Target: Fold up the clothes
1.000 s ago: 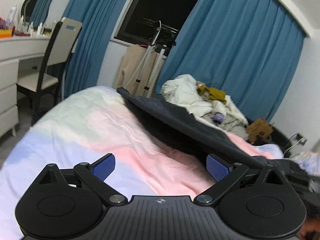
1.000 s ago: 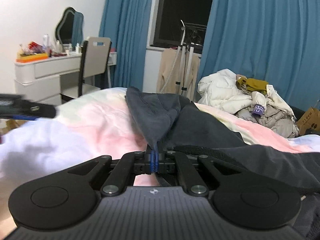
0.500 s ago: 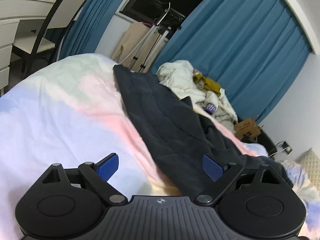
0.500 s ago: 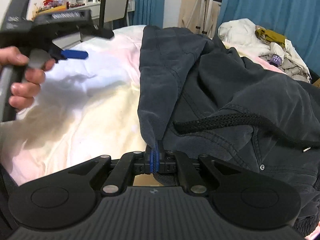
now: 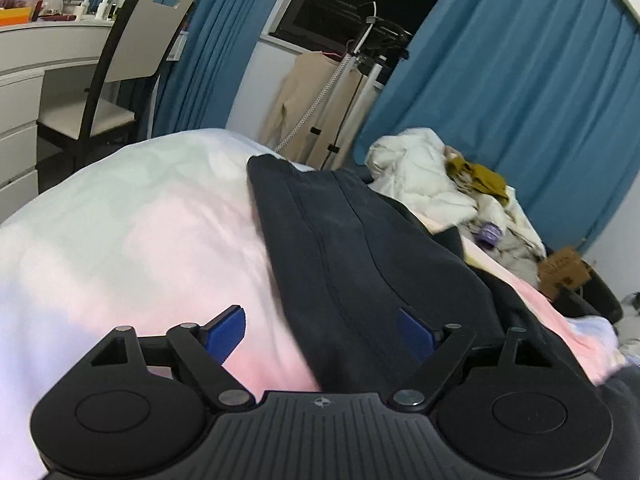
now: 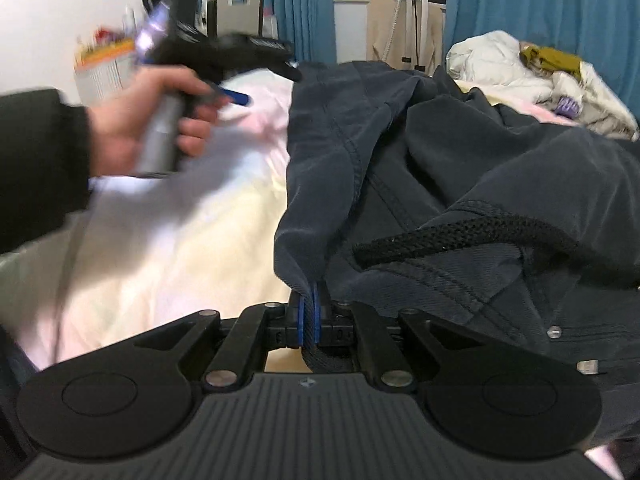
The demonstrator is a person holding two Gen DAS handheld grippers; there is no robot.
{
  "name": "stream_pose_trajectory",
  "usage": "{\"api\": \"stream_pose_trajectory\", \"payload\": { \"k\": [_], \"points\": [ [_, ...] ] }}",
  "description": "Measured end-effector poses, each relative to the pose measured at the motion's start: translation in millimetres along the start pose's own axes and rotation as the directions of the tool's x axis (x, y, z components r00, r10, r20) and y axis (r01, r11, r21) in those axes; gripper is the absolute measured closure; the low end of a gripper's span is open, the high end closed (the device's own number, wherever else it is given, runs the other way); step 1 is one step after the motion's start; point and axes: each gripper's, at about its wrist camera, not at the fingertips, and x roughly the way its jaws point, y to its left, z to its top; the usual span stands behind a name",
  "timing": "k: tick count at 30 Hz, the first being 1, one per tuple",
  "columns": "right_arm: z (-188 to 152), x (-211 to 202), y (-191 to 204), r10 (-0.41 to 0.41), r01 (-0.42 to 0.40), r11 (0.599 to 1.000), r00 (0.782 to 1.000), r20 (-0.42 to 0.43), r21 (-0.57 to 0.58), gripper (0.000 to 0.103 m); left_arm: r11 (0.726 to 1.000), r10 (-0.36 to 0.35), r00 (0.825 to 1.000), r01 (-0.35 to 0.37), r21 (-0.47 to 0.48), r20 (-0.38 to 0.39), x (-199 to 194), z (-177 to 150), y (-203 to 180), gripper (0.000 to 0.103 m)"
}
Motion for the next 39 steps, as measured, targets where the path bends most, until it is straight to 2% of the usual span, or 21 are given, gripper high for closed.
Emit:
{"api": "stream_pose_trajectory", "payload": {
  "k": [4, 8, 11, 12, 14, 15, 17, 18, 22, 25, 29, 35, 39],
  "points": [
    [0, 16, -9, 0.065, -0.065, 0.997, 0.998, 0.001, 0.037, 0.098, 0.994, 0.096, 0.995, -0.096, -0.046, -0.005, 61, 19, 13, 0.024],
    [1, 28, -15, 0.122, -0.123, 0.992, 0.992, 0.032, 0.040, 0.097, 0.991, 0.088, 0.996, -0.087, -0.103, 0.004, 100, 33, 26, 0.026],
    [4, 32, -23, 0.154, -0.158, 0.986, 0.985, 0.081, 0.045, 0.097, 0.994, 0.065, 0.997, -0.068, -0.081, -0.032, 123, 43, 19, 0.035],
    [4, 35, -27, 0.166, -0.171, 0.983, 0.983, 0.085, 0.062, 0.097, 0.995, 0.078, 0.996, -0.081, -0.051, -0.053, 131, 46, 14, 0.040],
    [5, 42, -29, 0.173, -0.178, 0.982, 0.982, 0.077, 0.069, 0.097, 0.994, 0.107, 0.993, -0.107, 0.004, -0.048, 135, 48, 5, 0.065],
    [6, 44, -28, 0.169, -0.173, 0.983, 0.983, 0.073, 0.058, 0.097, 0.992, 0.122, 0.992, -0.121, 0.022, -0.040, 132, 47, -1, 0.072],
    [8, 43, -26, 0.155, -0.158, 0.987, 0.985, 0.076, 0.033, 0.098, 0.987, 0.151, 0.988, -0.149, 0.056, -0.025, 125, 45, -11, 0.100],
    [9, 40, -24, 0.147, -0.149, 0.989, 0.986, 0.081, 0.020, 0.098, 0.984, 0.165, 0.986, -0.163, 0.073, -0.016, 121, 45, -17, 0.100],
    [7, 28, -22, 0.127, -0.128, 0.992, 0.987, 0.099, 0.008, 0.099, 0.983, 0.140, 0.989, -0.145, 0.109, 0.050, 81, 55, -32, 0.101],
    [4, 14, -14, 0.105, -0.103, 0.994, 0.986, 0.126, -0.022, 0.099, 0.986, 0.139, 0.984, -0.147, 0.077, 0.108, 36, 68, -33, 0.101],
    [3, -8, -9, 0.097, -0.091, 0.995, 0.979, 0.177, -0.042, 0.099, 0.983, 0.173, 0.966, -0.181, 0.021, 0.194, -39, 84, -15, 0.101],
    [-1, -32, 3, 0.075, -0.055, 0.993, 0.975, 0.210, -0.102, 0.099, 0.967, 0.251, 0.935, -0.232, -0.100, 0.252, -149, 89, 47, 0.101],
    [-3, -54, 9, 0.051, -0.021, 0.991, 0.970, 0.236, -0.129, 0.100, 0.933, 0.341, 0.910, -0.297, -0.203, 0.236, -206, 77, 105, 0.101]
  ]
}}
